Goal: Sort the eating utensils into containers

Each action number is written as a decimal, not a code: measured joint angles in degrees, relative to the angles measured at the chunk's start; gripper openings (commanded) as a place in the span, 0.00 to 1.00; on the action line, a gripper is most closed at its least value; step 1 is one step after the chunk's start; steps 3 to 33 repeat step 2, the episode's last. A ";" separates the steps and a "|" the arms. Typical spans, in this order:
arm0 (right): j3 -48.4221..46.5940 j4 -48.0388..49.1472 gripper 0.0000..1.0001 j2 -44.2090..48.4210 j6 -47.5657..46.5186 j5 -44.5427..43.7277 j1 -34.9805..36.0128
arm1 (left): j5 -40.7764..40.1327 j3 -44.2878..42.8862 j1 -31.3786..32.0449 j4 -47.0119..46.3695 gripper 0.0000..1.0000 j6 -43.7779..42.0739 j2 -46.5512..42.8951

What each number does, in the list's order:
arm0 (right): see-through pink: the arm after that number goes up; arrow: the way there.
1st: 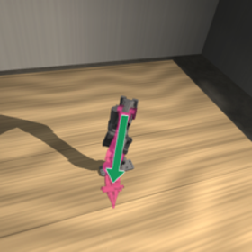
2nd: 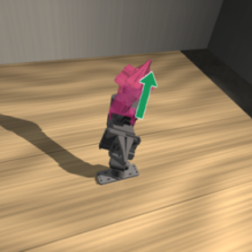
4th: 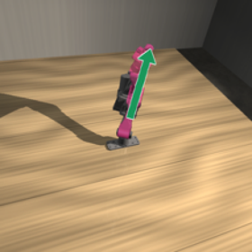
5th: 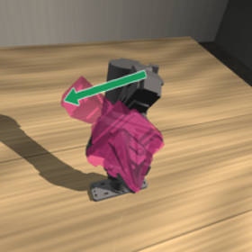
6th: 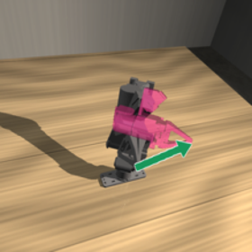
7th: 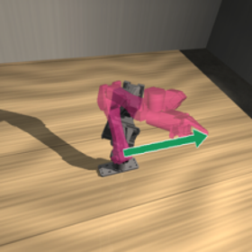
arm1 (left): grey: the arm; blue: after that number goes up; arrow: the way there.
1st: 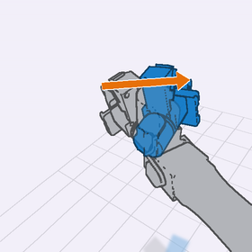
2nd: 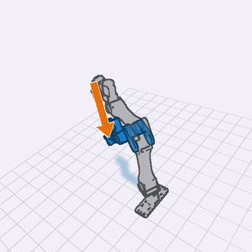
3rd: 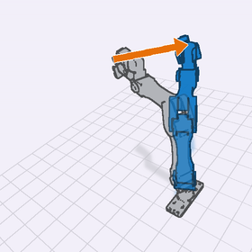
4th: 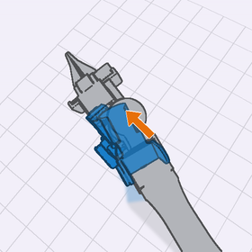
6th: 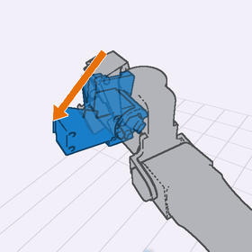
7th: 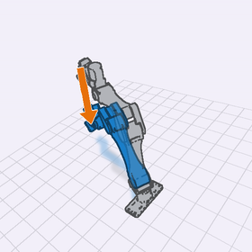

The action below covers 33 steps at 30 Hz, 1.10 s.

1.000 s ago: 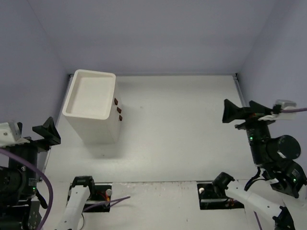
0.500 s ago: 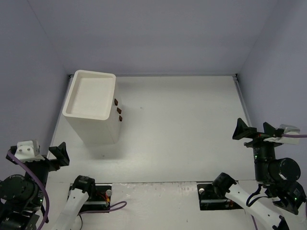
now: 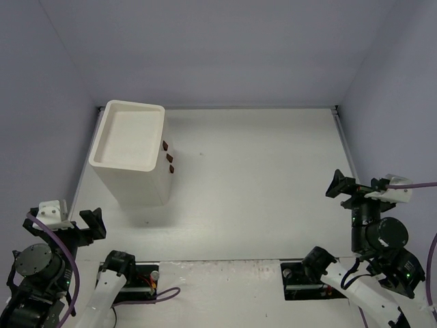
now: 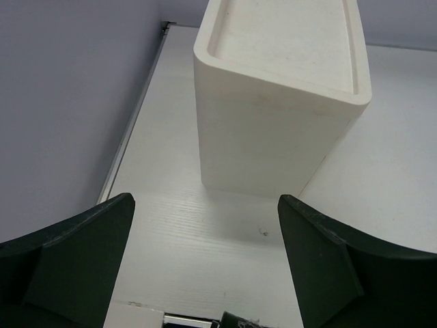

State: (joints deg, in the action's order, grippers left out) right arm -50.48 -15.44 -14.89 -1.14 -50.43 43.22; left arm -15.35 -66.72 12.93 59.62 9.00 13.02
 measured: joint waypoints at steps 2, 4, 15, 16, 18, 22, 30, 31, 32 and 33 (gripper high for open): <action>0.55 0.00 1.00 -0.31 0.09 0.14 0.00 | 0.02 0.00 -0.02 0.02 0.83 0.15 0.10; 0.55 0.00 1.00 -0.31 0.09 0.14 0.00 | 0.02 0.00 -0.02 0.02 0.83 0.15 0.10; 0.55 0.00 1.00 -0.31 0.09 0.14 0.00 | 0.02 0.00 -0.02 0.02 0.83 0.15 0.10; 0.55 0.00 1.00 -0.31 0.09 0.14 0.00 | 0.02 0.00 -0.02 0.02 0.83 0.15 0.10; 0.55 0.00 1.00 -0.31 0.09 0.14 0.00 | 0.02 0.00 -0.02 0.02 0.83 0.15 0.10; 0.55 0.00 1.00 -0.31 0.09 0.14 0.00 | 0.02 0.00 -0.02 0.02 0.83 0.15 0.10; 0.55 0.00 1.00 -0.31 0.09 0.14 0.00 | 0.02 0.00 -0.02 0.02 0.83 0.15 0.10; 0.55 0.00 1.00 -0.31 0.09 0.14 0.00 | 0.02 0.00 -0.02 0.02 0.83 0.15 0.10; 0.55 0.00 1.00 -0.31 0.09 0.14 0.00 | 0.02 0.00 -0.02 0.02 0.83 0.15 0.10; 0.55 0.00 1.00 -0.31 0.09 0.14 0.00 | 0.02 0.00 -0.02 0.02 0.83 0.15 0.10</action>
